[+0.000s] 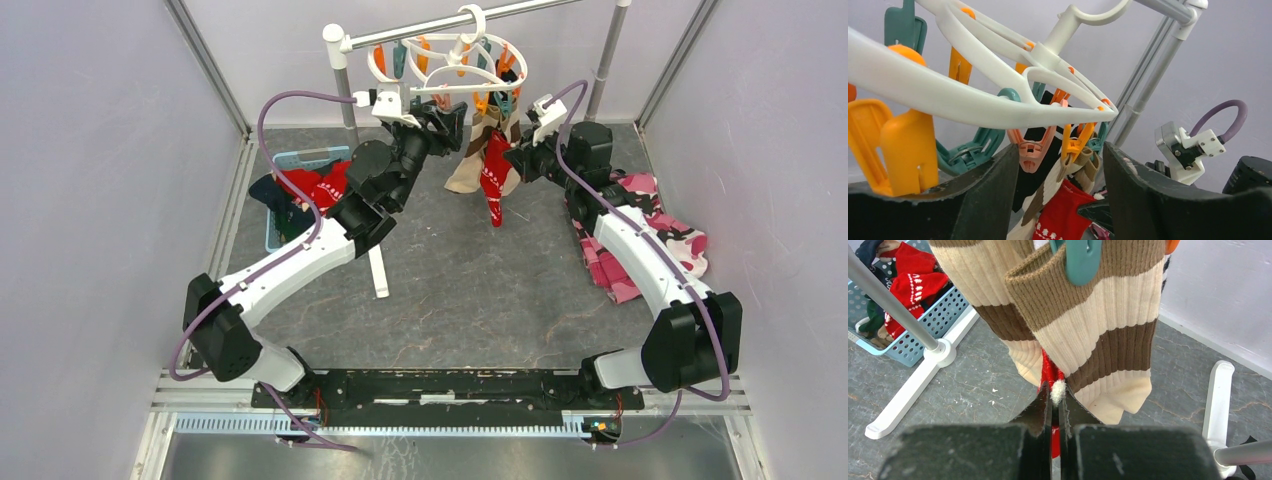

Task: Clip the socks to the hanger
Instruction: Open the clamp at the hanger.

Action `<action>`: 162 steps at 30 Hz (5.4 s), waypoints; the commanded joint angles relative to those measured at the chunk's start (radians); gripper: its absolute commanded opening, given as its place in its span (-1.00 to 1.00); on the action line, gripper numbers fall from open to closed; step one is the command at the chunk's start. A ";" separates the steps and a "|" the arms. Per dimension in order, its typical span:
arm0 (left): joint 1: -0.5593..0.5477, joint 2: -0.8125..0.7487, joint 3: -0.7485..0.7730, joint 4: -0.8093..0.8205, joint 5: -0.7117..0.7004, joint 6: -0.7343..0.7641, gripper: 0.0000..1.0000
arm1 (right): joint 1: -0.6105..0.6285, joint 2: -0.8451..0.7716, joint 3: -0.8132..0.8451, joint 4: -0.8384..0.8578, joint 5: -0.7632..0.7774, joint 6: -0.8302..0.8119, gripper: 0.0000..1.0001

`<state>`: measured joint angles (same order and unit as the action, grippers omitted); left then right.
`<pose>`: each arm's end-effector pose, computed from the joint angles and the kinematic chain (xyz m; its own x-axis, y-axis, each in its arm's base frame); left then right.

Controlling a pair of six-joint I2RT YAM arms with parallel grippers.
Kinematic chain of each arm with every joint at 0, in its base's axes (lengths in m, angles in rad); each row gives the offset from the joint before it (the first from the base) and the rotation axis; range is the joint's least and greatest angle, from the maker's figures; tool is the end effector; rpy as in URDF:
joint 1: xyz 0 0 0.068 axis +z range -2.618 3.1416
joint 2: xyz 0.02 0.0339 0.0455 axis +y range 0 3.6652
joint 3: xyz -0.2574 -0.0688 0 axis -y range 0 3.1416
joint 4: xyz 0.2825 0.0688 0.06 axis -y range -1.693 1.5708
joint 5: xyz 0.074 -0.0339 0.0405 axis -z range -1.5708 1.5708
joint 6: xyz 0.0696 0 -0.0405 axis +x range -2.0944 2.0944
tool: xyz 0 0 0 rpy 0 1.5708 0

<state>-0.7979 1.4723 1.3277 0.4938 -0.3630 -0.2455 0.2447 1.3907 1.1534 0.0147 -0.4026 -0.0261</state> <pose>0.3064 -0.2788 0.4359 0.1257 -0.4543 -0.8819 0.4813 0.8053 -0.3462 0.3788 0.1227 0.3282 -0.1986 -0.0743 -0.9773 -0.5990 0.7984 0.0610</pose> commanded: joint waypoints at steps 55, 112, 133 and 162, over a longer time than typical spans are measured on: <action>0.028 0.016 0.337 -0.623 -0.081 -0.300 0.20 | -0.010 -0.022 0.013 0.050 -0.030 0.025 -1.00; -0.021 0.059 0.274 -0.279 -0.212 -0.023 0.18 | -0.014 -0.030 0.003 0.050 -0.036 0.025 -1.00; -0.038 0.065 0.280 -0.276 -0.277 0.007 -0.17 | -0.016 -0.030 -0.001 0.050 -0.036 0.025 -1.00; -0.039 0.050 0.283 -0.240 -0.214 0.063 0.09 | -0.021 -0.040 -0.007 0.050 -0.042 0.025 -1.00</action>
<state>-0.8391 1.5715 1.5967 0.1829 -0.5922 -0.2459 0.2310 1.3869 1.1473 0.0147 -0.4297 -0.0189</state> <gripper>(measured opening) 0.541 0.025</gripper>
